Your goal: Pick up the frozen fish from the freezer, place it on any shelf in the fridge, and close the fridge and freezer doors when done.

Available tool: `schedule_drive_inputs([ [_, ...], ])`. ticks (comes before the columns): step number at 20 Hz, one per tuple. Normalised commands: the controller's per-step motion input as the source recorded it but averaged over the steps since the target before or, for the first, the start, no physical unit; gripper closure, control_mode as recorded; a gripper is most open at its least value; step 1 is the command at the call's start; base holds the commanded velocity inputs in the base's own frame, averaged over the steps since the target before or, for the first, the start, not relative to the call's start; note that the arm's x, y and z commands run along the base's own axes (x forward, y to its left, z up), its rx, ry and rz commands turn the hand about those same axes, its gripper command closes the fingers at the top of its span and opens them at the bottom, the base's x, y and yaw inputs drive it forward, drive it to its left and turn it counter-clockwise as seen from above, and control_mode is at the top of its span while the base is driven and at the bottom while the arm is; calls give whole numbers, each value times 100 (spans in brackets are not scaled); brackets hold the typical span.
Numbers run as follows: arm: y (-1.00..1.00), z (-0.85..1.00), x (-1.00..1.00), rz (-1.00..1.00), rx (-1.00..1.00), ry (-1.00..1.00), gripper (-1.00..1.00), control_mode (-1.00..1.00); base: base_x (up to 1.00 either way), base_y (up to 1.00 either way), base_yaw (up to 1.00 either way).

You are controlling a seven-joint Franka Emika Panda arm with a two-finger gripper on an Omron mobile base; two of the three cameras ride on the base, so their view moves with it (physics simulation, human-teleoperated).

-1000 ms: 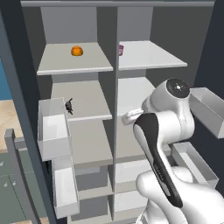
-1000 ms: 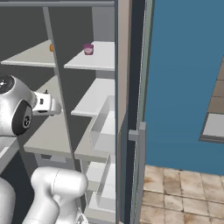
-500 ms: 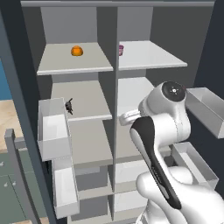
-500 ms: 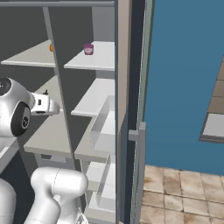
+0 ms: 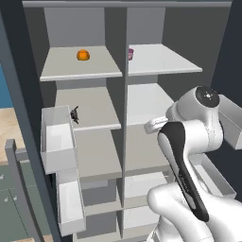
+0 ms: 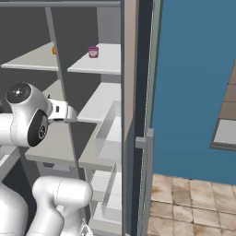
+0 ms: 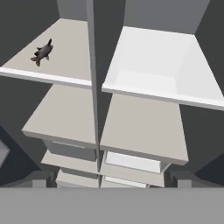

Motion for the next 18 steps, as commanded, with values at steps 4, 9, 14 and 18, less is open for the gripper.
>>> schedule_drive_inputs([
  [4, 0, 0, 0, 0, 0, 0, -100, -100, 0, 0, 0],
  [9, 0, 0, -7, 0, 0, 0, -100, -100, 0, 0, 0],
  [14, 21, 0, -13, 0, 0, 0, -100, -100, 0, 0, 0],
  [18, 0, 0, 0, 0, 0, 0, -100, 100, -2, 53, 0],
])
